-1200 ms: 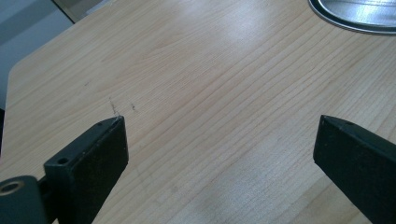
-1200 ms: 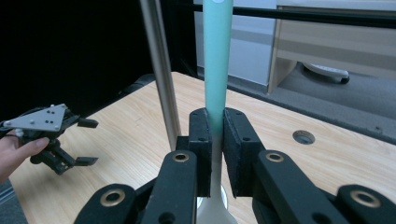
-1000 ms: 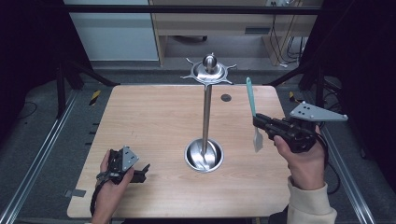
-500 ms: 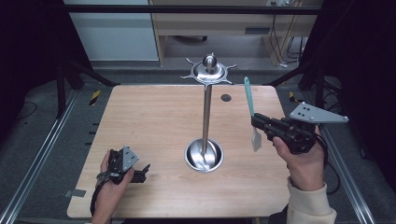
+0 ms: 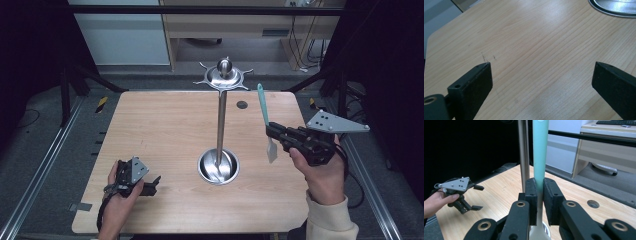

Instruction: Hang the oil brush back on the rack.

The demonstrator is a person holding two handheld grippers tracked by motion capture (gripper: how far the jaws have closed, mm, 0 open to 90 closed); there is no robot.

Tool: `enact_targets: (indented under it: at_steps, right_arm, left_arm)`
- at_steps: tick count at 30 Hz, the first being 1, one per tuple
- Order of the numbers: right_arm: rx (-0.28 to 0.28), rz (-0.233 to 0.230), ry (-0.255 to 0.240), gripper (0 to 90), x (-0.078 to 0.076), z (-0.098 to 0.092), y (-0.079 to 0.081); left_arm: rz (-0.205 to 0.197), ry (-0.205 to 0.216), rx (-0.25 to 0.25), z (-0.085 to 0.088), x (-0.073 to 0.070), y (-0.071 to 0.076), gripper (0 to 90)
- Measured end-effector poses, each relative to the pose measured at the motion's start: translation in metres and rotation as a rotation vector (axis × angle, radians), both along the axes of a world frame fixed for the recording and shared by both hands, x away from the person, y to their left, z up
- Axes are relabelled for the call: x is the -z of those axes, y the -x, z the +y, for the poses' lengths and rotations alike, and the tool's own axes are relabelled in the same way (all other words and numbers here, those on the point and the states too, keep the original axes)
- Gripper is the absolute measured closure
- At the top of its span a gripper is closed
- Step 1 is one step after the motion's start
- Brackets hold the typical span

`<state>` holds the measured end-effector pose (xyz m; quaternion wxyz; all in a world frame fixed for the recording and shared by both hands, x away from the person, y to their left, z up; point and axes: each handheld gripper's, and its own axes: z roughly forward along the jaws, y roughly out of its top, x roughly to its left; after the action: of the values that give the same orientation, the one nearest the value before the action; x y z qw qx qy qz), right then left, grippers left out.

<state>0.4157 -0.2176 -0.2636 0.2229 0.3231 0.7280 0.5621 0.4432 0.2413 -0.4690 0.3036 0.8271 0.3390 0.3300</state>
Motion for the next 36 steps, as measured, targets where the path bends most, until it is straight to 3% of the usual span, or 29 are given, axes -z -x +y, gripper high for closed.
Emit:
enact_targets:
  at_steps: [15, 24, 36]
  right_arm:
    - [-0.033, -0.019, -0.010, 82.3, 0.000, 0.006, 0.001]
    - [-0.063, -0.009, -0.007, 82.2, 0.001, 0.012, 0.000]
    - [-0.058, 0.011, -0.027, 82.2, 0.006, 0.021, -0.007]
  left_arm:
    - [0.005, -0.005, 0.004, -0.001, 0.001, 0.000, 2.7]
    - [0.006, -0.006, 0.005, -0.001, 0.001, 0.000, 2.7]
    - [0.006, -0.008, 0.006, -0.002, 0.001, 0.000, 2.7]
